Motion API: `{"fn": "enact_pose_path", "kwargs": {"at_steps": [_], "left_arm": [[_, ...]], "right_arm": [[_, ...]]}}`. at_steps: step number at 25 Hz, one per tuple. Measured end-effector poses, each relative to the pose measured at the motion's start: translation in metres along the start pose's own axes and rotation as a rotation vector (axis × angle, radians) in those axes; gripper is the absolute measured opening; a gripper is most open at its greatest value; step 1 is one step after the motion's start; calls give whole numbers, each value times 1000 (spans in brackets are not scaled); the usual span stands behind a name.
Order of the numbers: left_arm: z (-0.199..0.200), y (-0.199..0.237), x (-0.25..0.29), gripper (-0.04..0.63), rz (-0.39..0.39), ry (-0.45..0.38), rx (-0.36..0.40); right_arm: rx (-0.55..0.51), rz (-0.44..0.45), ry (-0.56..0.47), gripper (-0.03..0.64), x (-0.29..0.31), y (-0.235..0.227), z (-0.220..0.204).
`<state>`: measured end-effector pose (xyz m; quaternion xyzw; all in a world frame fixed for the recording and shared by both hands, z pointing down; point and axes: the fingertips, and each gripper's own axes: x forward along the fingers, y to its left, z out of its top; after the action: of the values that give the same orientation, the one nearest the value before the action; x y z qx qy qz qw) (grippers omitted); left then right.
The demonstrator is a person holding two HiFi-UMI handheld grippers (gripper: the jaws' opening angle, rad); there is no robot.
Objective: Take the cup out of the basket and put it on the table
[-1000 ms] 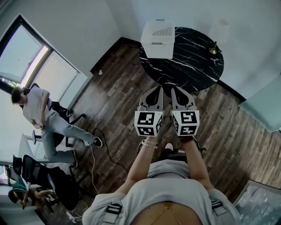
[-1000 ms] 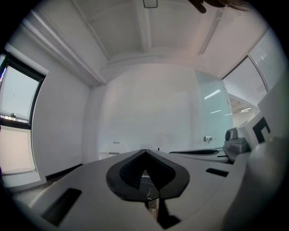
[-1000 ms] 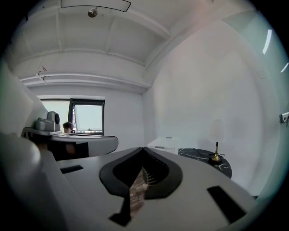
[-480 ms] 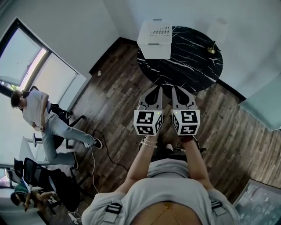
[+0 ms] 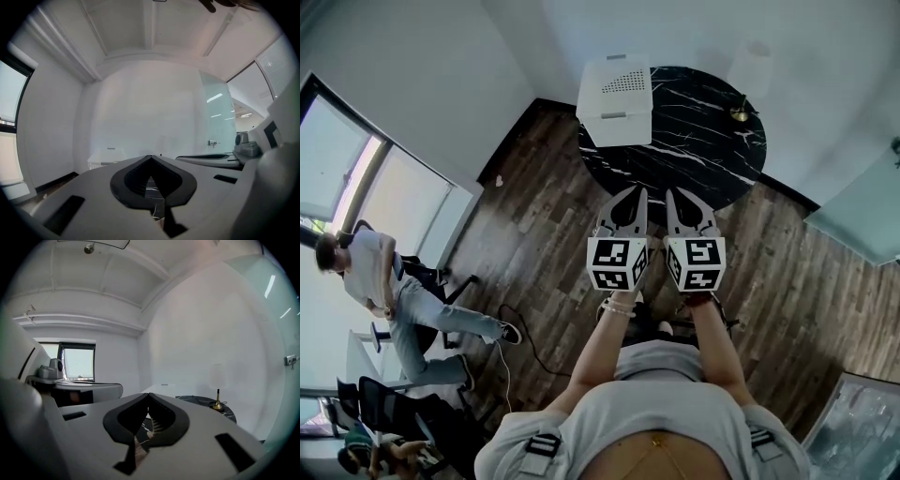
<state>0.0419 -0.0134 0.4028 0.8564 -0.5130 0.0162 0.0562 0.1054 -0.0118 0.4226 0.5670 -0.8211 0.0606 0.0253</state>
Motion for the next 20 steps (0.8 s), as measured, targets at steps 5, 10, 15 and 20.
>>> {"fn": "enact_pose_path", "kwargs": {"at_steps": [5,10,15,20], "left_arm": [[8,28,30,6,-23,-2,1],[13,57,52,6,-43,-6,-6],[16,82,69,6,-69,-8,-13],[16,100,81,6,-102,-1,-4]], "right_arm": [[-6,-10,-6,8,39,1,9],[-10,-35,-1,8,73,3,12],[-17,-61,7,8,101,7,12],[-10,-93,10,8,125,11,12]]}}
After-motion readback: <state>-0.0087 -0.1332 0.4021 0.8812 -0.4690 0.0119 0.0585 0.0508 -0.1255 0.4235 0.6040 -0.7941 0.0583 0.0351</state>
